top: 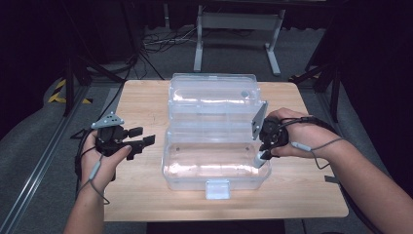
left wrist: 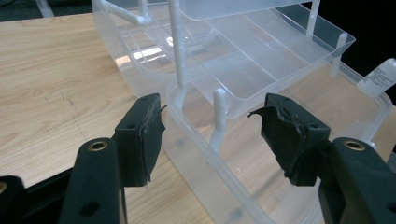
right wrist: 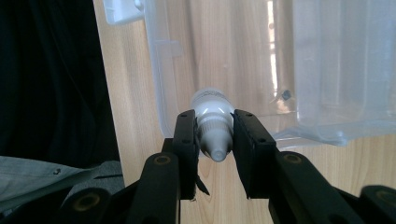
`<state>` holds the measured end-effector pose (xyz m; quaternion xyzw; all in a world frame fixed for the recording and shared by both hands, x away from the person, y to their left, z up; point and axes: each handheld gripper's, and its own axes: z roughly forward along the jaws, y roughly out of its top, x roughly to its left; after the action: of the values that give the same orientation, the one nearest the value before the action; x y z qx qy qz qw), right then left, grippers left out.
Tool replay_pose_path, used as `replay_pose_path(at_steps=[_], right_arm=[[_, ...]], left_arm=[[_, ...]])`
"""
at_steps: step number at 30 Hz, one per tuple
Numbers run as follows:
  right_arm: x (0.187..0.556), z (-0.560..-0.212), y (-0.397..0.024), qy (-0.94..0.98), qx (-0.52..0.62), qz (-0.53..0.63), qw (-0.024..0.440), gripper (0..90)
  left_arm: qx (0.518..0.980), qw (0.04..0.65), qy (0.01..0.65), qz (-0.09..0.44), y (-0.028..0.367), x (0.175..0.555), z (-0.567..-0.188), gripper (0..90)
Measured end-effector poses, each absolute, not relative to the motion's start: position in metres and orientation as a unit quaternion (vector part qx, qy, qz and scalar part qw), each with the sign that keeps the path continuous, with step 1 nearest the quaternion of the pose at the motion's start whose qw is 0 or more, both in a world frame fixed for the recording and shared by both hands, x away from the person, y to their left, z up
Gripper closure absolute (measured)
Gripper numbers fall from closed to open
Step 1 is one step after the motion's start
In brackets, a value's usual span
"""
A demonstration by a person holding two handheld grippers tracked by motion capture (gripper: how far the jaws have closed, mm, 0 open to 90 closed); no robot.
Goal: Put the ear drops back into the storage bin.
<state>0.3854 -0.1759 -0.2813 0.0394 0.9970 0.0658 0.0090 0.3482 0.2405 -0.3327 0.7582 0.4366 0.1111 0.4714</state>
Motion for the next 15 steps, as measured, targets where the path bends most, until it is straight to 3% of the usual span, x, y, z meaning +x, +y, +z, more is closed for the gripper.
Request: replay_pose_path(at_steps=[15], right_arm=[[0.389, -0.314, -0.167, 0.999, 0.029, 0.04, -0.002, 71.6]], left_arm=[[0.759, 0.468, 0.439, 0.108, 0.239, 0.349, -0.335, 38.7]])
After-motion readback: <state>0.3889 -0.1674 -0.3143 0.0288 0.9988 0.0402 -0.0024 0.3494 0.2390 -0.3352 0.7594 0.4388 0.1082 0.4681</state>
